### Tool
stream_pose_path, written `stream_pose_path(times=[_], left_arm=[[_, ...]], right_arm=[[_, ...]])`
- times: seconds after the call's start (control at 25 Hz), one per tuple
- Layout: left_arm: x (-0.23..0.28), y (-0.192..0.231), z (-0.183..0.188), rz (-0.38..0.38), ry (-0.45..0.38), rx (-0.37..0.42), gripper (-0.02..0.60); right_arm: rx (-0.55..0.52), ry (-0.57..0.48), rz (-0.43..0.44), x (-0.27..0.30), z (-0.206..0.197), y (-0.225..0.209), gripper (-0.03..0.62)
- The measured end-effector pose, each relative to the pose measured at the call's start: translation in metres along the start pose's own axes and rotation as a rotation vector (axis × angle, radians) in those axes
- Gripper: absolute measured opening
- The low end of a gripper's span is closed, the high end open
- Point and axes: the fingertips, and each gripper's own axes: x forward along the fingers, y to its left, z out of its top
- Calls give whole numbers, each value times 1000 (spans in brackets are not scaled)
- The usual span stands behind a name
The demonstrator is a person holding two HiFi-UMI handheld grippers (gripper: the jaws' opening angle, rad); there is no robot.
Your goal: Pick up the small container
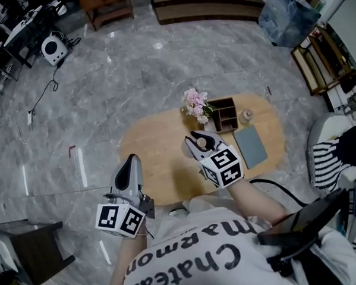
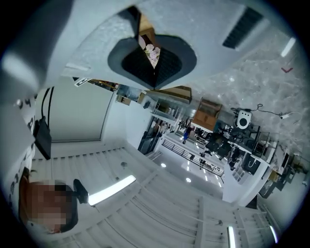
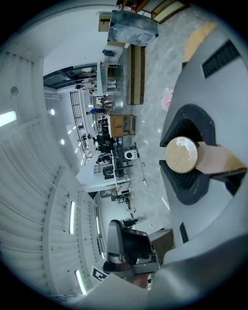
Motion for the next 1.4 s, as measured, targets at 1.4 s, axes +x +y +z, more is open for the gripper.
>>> stream_pose_path(times=[1.4], left_arm=[[-79, -74, 55, -185, -48, 223, 14]], right_arm=[[20, -371, -150, -170, 114, 65, 87]])
